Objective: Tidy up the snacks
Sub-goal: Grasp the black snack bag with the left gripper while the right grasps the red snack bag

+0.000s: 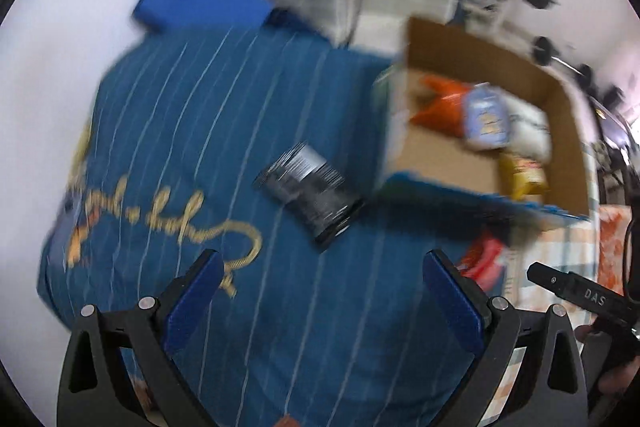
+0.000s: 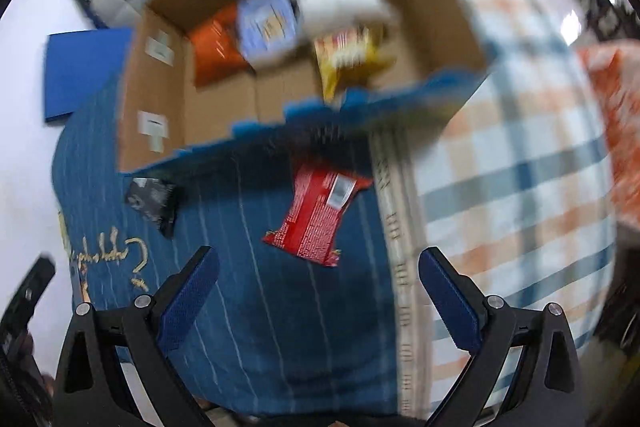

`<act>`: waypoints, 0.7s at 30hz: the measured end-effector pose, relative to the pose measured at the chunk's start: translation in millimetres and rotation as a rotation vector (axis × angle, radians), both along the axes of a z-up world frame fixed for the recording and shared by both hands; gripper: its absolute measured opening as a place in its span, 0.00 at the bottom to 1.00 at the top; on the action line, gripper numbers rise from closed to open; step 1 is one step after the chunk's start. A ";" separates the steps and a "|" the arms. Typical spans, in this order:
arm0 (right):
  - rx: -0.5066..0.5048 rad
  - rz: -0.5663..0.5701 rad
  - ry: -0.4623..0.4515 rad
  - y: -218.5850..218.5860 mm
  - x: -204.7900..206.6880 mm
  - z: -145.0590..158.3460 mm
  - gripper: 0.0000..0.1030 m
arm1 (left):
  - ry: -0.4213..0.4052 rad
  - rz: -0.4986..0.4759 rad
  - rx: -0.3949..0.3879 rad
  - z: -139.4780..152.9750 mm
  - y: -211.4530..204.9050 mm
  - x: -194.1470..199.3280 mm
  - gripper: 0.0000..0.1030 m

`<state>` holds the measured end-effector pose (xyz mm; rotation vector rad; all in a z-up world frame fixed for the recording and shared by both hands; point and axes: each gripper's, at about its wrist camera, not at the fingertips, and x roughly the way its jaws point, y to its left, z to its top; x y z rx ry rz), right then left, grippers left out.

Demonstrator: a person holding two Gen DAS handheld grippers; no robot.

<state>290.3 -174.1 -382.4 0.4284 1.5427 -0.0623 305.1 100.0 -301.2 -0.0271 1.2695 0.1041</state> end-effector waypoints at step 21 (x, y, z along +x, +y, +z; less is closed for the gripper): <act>-0.030 -0.065 0.189 35.4 14.7 -124.6 0.56 | 0.376 0.442 -0.172 -178.4 101.6 112.9 0.99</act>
